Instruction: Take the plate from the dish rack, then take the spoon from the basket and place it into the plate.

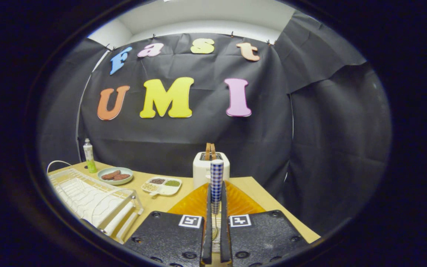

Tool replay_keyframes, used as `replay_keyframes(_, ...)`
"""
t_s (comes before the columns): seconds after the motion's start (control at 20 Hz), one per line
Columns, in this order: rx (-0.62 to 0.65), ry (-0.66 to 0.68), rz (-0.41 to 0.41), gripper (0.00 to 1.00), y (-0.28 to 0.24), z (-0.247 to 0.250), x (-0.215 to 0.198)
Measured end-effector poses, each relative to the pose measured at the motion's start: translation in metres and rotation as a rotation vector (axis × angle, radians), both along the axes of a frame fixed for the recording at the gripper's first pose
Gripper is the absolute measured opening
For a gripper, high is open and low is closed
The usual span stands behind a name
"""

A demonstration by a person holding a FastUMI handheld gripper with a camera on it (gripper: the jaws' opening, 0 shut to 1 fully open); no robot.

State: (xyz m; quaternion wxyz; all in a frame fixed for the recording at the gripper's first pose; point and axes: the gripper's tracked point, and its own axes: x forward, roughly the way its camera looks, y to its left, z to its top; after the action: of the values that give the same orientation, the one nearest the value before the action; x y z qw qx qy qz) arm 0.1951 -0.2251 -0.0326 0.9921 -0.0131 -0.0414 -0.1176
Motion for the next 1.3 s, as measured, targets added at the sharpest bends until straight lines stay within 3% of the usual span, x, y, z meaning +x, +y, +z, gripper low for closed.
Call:
replay_keyframes(0.35,-0.046,-0.068,0.044,0.14,0.055,0.054,-0.064)
replay_keyframes(0.55,-0.005,-0.062,0.15,0.14,0.122,0.053,-0.113)
replay_keyframes(0.8,0.02,-0.056,0.273,0.14,0.216,0.028,-0.155)
replay_keyframes(1.05,0.032,0.005,0.405,0.14,0.313,-0.028,-0.178)
replay_keyframes(1.3,0.035,0.077,0.424,0.15,0.366,-0.084,-0.174)
